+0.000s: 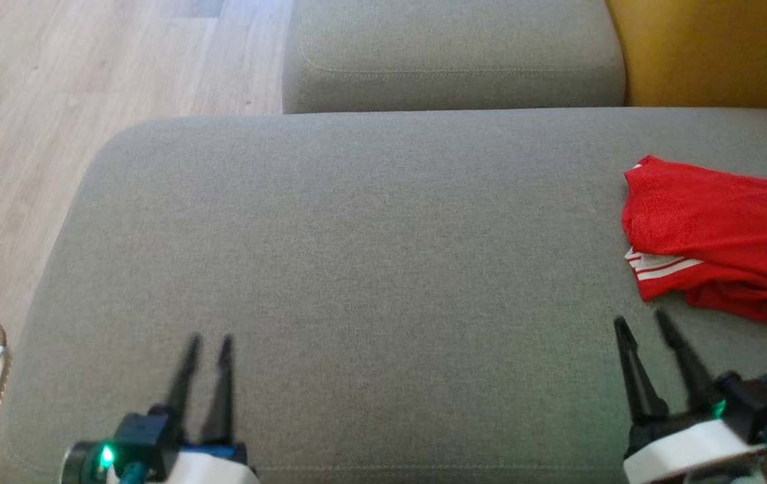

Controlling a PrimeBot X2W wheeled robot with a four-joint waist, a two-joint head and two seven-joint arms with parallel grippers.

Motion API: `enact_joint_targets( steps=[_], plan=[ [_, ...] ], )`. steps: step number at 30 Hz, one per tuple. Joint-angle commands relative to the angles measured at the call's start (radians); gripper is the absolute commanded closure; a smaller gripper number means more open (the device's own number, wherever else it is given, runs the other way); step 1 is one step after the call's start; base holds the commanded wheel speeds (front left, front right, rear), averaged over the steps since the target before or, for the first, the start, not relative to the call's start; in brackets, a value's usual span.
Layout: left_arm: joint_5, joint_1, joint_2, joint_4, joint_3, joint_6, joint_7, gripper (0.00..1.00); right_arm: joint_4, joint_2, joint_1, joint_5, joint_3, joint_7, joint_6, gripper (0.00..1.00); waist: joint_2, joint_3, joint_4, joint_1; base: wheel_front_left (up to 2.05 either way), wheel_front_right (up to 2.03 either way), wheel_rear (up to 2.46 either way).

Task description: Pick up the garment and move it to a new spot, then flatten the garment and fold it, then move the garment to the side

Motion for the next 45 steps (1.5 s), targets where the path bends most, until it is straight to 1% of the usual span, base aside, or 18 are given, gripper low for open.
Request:
enact_joint_targets(
  steps=[1,4,22,45],
  plan=[
    [0.0,0.001,0.0,0.009,-0.001,0.0,0.0,1.0,0.009,0.0,0.001,0.0,0.0,0.0,0.0,1.0,0.0,0.0,0.0,0.0001,0.0,0.0,0.0],
    [-0.001,0.021,-0.001,0.063,-0.003,0.0,0.001,1.0,0.065,0.004,0.015,0.001,0.001,0.002,0.0,1.0,0.0,0.0,0.0,0.0001,0.0,0.0,0.0],
    [-0.252,-0.025,0.011,0.092,0.024,-0.027,0.042,1.0,0.083,0.001,-0.021,0.229,-0.003,0.056,0.0,1.0,0.0,0.007,-0.016,0.0001,0.0,0.0,0.0],
    [-0.536,-0.08,0.02,0.128,0.061,-0.06,0.094,1.0,0.103,-0.001,-0.064,0.492,-0.009,0.12,0.0,1.0,0.0,0.016,-0.034,0.0001,0.0,0.0,0.0]
  ],
)
